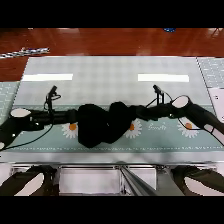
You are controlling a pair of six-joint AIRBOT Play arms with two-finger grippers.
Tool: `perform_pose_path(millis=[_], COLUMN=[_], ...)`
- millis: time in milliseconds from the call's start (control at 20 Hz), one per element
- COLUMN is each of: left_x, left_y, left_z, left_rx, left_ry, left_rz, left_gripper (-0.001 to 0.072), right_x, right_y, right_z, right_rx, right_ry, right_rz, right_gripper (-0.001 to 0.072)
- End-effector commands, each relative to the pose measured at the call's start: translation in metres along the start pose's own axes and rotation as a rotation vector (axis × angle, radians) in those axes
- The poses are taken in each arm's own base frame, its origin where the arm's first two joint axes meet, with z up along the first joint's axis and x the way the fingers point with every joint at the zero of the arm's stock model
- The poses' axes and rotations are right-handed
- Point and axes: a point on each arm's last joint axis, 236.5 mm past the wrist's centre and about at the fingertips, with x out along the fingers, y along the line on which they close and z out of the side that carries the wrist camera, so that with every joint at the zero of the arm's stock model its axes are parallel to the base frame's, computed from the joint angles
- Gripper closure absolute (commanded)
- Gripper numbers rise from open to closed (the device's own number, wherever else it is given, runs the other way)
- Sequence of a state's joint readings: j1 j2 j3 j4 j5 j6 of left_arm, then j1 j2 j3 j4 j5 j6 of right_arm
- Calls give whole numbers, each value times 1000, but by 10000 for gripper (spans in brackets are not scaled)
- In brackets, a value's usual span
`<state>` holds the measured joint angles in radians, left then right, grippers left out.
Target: Fold the shirts.
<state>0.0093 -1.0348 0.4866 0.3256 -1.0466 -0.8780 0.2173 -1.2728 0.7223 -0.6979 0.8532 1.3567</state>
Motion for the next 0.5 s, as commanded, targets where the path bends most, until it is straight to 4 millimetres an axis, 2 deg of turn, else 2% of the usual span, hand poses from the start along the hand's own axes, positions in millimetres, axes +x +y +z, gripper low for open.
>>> perform_pose_path(millis=[0, 100, 150, 200, 300, 400, 450], left_x=[-38, -80, -104, -128, -179, -230, -256], left_y=[-46, -104, -139, -172, -229, -257, -262], left_z=[69, 120, 144, 166, 199, 206, 202], left_rx=[65, 185, 246, 295, 374, 470, 501], left_ry=[-161, -300, -380, -460, -591, -665, -689], left_rz=[-31, -60, -75, -90, -36, 154, 275], left_gripper=[689, 689, 689, 690, 690, 690, 690], right_x=[-67, -150, -197, -238, -313, -376, -404], right_y=[38, 78, 103, 126, 173, 212, 226], right_z=[57, 106, 124, 134, 136, 119, 107], right_rx=[-228, -365, -433, -503, -618, -701, -733], right_ry=[-124, -326, -440, -532, -671, -773, -822], right_rz=[-63, -121, -146, -172, -208, -219, -231], right_gripper=[688, 688, 688, 688, 688, 688, 688])
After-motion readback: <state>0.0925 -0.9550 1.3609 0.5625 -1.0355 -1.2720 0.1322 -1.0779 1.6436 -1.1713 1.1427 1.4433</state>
